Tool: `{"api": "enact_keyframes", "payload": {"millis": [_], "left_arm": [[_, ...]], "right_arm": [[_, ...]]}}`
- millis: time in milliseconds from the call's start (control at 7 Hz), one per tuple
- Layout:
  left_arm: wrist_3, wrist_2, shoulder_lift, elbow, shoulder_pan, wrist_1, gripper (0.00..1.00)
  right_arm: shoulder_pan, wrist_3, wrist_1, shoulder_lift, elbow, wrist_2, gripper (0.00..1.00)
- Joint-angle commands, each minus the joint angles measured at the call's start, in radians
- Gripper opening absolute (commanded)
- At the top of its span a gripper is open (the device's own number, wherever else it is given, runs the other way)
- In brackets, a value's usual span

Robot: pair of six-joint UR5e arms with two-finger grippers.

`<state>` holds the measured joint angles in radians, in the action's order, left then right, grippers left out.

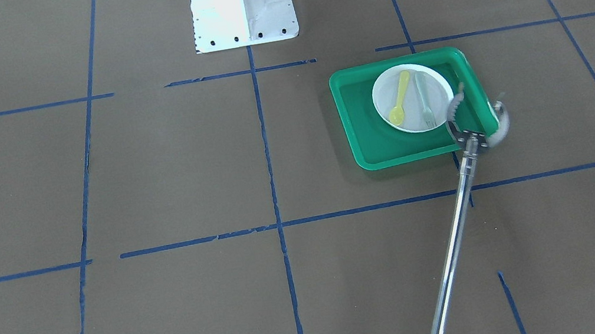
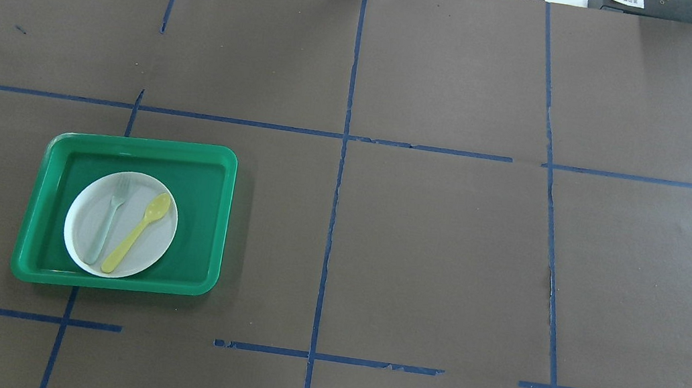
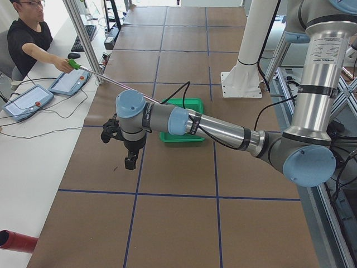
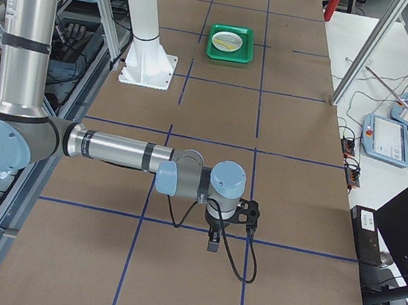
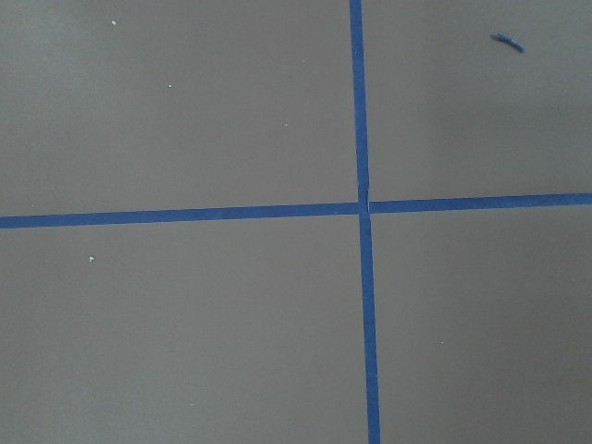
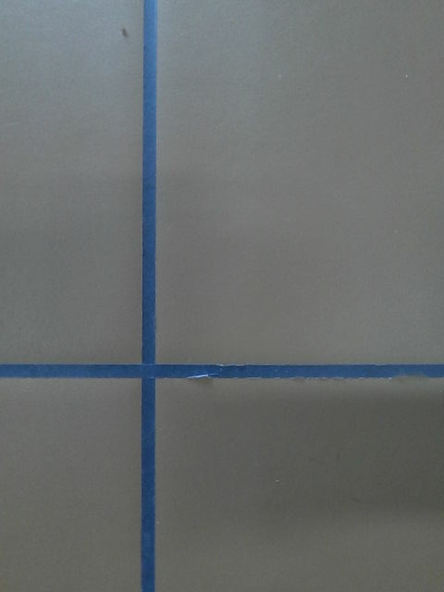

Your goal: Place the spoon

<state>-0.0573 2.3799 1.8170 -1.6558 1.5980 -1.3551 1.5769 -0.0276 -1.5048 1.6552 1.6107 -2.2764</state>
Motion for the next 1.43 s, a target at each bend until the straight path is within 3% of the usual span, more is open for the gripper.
{"api": "enact_keyframes", "payload": {"millis": [0, 429, 571, 714, 1000, 1286], "left_arm": [[-0.006, 0.005, -0.042, 0.021, -0.001, -0.005, 1.00], [0.005, -0.015, -0.095, 0.045, -0.003, -0.034, 1.00], [0.010, -0.011, -0.102, 0.048, -0.032, -0.162, 1.00], [0.092, -0.010, -0.097, 0.038, -0.161, -0.270, 1.00], [0.439, -0.024, -0.088, 0.001, -0.391, -0.495, 1.00], [0.671, -0.047, -0.090, -0.063, -0.554, -0.602, 0.98]], "right_arm": [[0.000, 0.000, 0.000, 0.000, 0.000, 0.000, 1.00], [0.000, 0.000, 0.000, 0.000, 0.000, -0.002, 1.00], [0.000, 0.000, 0.000, 0.000, 0.000, 0.000, 1.00], [0.000, 0.000, 0.000, 0.000, 0.000, 0.000, 1.00], [0.000, 0.000, 0.000, 0.000, 0.000, 0.000, 1.00], [0.000, 0.000, 0.000, 0.000, 0.000, 0.000, 1.00]]}}
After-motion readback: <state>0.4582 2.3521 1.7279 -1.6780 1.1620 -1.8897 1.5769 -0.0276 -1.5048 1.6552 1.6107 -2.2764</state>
